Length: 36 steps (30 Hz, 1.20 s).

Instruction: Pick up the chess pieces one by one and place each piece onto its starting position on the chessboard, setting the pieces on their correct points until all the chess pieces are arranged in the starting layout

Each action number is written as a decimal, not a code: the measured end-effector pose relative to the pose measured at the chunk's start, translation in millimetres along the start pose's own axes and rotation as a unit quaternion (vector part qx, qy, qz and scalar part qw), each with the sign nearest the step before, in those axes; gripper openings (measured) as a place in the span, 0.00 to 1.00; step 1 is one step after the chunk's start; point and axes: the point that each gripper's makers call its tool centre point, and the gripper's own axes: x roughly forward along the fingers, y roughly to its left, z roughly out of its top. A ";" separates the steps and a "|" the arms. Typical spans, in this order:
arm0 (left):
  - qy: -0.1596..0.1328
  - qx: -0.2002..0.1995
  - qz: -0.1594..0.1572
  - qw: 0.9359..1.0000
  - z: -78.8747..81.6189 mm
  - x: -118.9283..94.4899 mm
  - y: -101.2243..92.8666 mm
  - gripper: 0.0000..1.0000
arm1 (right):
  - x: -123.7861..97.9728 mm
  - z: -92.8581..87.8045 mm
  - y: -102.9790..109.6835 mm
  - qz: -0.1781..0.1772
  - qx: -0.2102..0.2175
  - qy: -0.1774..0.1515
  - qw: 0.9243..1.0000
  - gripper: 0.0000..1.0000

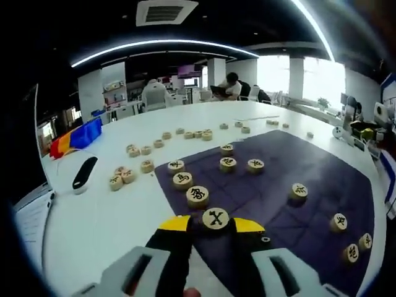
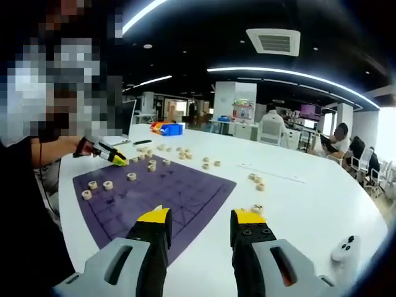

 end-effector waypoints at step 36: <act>-0.148 0.054 -0.161 0.974 104.3 -76.5 -87.8 0.36 | -13.5 7.9 16.1 0.030 -0.005 -0.022 0.999 0.40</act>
